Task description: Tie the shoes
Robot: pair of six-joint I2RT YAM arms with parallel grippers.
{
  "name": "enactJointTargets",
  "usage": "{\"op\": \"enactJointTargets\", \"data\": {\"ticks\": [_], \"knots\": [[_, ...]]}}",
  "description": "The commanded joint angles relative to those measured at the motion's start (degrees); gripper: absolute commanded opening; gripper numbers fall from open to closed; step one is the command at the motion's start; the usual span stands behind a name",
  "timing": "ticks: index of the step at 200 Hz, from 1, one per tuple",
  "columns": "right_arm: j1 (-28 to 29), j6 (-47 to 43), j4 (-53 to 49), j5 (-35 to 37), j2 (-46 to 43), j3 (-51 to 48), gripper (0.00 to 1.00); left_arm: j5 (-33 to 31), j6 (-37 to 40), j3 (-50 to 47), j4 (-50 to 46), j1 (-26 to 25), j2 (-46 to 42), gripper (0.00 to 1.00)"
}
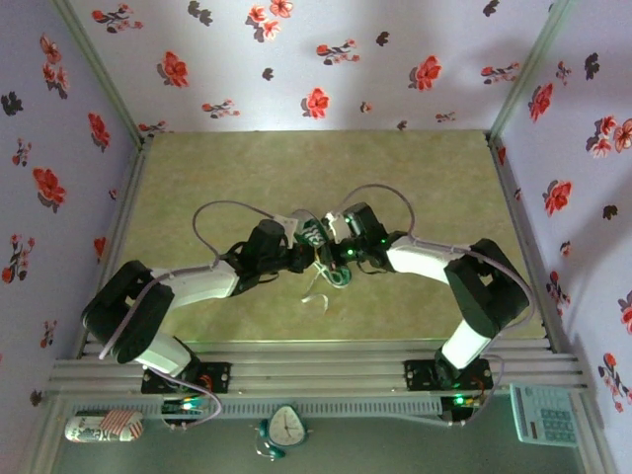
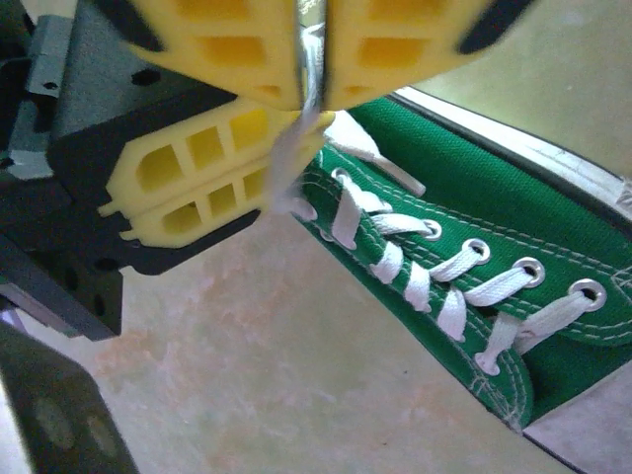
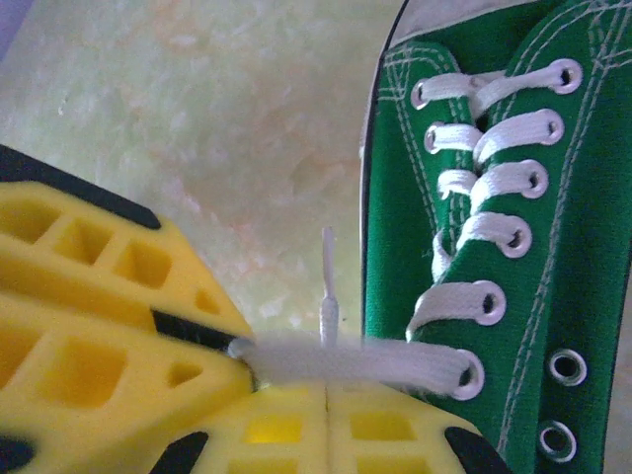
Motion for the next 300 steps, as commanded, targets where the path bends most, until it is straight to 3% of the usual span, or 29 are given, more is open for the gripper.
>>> {"op": "enactJointTargets", "data": {"ticks": [1, 49, 69, 89, 115, 206, 241, 278, 300], "knots": [[-0.8, 3.2, 14.5, -0.8, 0.6, -3.9, 0.00, 3.1, 1.0, -0.4, 2.4, -0.6, -1.9, 0.26], [-2.0, 7.5, 31.7, -3.5, 5.3, -7.3, 0.00, 3.0, 0.6, -1.4, 2.7, 0.0, -4.9, 0.43], [-2.0, 8.7, 35.4, -4.2, 7.0, -7.5, 0.00, 2.7, 0.8, -1.7, 1.6, 0.4, -7.4, 0.51], [-2.0, 9.4, 37.6, -4.4, 7.9, -7.9, 0.00, 0.1, 0.3, -3.2, 0.6, 1.3, -10.5, 0.54], [-2.0, 9.3, 37.9, -4.3, 7.6, -8.6, 0.00, -5.3, -2.4, -3.9, -3.2, 3.5, -12.4, 0.49], [-2.0, 7.2, 31.7, -2.9, 3.1, -11.6, 0.00, -8.3, -6.6, 1.4, -5.5, 4.4, -5.4, 0.39], [-2.0, 8.3, 29.6, -1.0, -6.2, -14.8, 0.00, -8.4, -5.8, 2.1, -6.7, 4.3, -3.0, 0.36], [-1.8, 4.9, 15.1, 3.8, -16.4, -14.6, 0.00, -6.6, -5.4, 5.6, -7.4, 3.1, 2.7, 0.37], [-1.8, 3.6, 12.1, 5.1, -19.3, -16.0, 0.00, -6.6, -5.9, 7.7, -7.4, 2.5, 5.7, 0.37]]}}
